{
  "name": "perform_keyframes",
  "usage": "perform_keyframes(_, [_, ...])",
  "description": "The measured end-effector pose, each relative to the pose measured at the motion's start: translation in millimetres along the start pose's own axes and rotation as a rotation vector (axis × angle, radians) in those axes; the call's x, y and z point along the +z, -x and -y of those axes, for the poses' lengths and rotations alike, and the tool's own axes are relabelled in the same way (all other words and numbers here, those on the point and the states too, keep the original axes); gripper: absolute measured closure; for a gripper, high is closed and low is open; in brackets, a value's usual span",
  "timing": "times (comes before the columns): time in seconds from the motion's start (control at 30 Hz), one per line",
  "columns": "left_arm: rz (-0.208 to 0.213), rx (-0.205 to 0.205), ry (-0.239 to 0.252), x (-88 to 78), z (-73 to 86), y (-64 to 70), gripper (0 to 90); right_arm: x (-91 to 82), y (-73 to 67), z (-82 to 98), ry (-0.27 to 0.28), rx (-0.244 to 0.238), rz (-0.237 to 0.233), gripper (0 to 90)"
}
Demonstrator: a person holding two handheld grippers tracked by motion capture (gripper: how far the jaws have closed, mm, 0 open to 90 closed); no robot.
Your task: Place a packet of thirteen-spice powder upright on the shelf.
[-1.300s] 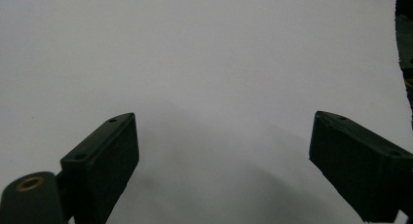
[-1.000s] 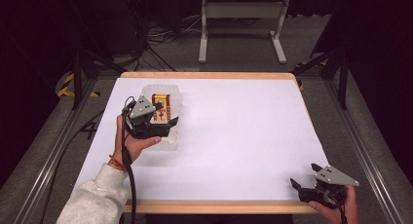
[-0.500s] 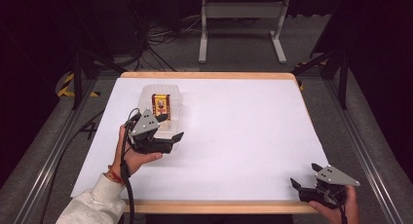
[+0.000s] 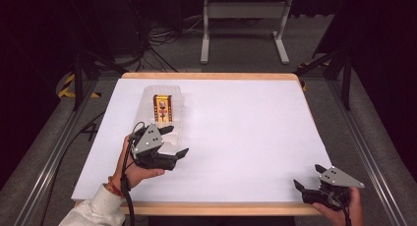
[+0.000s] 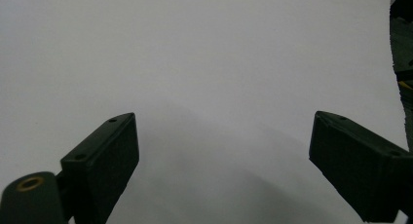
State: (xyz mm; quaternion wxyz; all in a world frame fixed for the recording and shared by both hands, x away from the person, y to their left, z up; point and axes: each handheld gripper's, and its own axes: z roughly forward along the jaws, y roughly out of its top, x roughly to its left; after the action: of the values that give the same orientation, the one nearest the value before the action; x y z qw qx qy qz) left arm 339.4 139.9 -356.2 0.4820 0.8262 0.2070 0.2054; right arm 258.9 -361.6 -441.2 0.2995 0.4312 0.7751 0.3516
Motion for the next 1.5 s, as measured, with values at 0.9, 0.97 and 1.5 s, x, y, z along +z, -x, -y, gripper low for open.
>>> perform_keyframes(0.9, [0.007, 0.064, -0.047, -9.6, 34.1, 22.0, 19.9, 9.2, 1.6, -13.7, 0.05, 0.0, -0.007, 12.5])
perform_keyframes(0.97, [0.007, 0.071, -0.061, -9.9, 36.7, 22.4, 20.1, 10.5, 1.3, -14.9, 0.053, 0.0, -0.009, 12.6])
perform_keyframes(1.5, [-0.067, 0.051, -0.203, -14.4, 86.6, 11.5, 19.3, 22.0, -0.4, -22.2, 0.046, -0.025, -0.039, 12.5])
